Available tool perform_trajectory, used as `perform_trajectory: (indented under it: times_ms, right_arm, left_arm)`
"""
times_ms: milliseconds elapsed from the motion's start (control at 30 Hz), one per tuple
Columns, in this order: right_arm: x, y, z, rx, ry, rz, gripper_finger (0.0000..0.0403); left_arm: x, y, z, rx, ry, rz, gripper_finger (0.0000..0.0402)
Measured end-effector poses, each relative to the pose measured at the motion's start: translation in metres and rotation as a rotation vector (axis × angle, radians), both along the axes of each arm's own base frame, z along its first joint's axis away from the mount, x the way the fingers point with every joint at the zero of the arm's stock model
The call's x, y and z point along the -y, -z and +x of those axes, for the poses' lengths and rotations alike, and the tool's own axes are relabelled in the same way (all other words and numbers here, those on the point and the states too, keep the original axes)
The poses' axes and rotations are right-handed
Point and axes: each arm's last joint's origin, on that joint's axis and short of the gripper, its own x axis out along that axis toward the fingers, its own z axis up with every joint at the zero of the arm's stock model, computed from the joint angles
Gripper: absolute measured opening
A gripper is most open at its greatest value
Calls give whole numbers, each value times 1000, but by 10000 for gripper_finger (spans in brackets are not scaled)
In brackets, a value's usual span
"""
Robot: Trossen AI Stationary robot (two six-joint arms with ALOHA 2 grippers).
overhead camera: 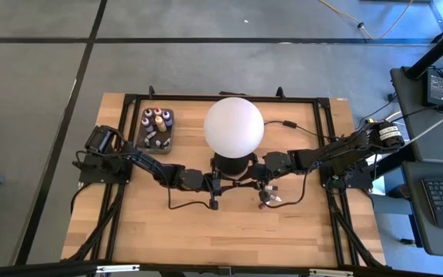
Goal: Pick & Place food coloring
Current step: Put the top small red food coloring bottle into the black container
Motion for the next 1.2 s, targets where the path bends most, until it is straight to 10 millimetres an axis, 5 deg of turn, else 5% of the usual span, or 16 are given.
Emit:
perform_trajectory:
  times_ms: [567, 867, 1200]
  right_arm:
    - [3, 11, -14, -190, 16, -63, 208]
    - [8, 13, -31, -366, 131, -31, 217]
    - [9, 20, -41, -499, 178, -7, 218]
  left_arm:
    - [8, -4, -8, -61, -28, 30, 76]
    - [11, -47, -68, -239, -332, -13, 76]
    - [-23, -72, -140, -325, -703, -96, 77]
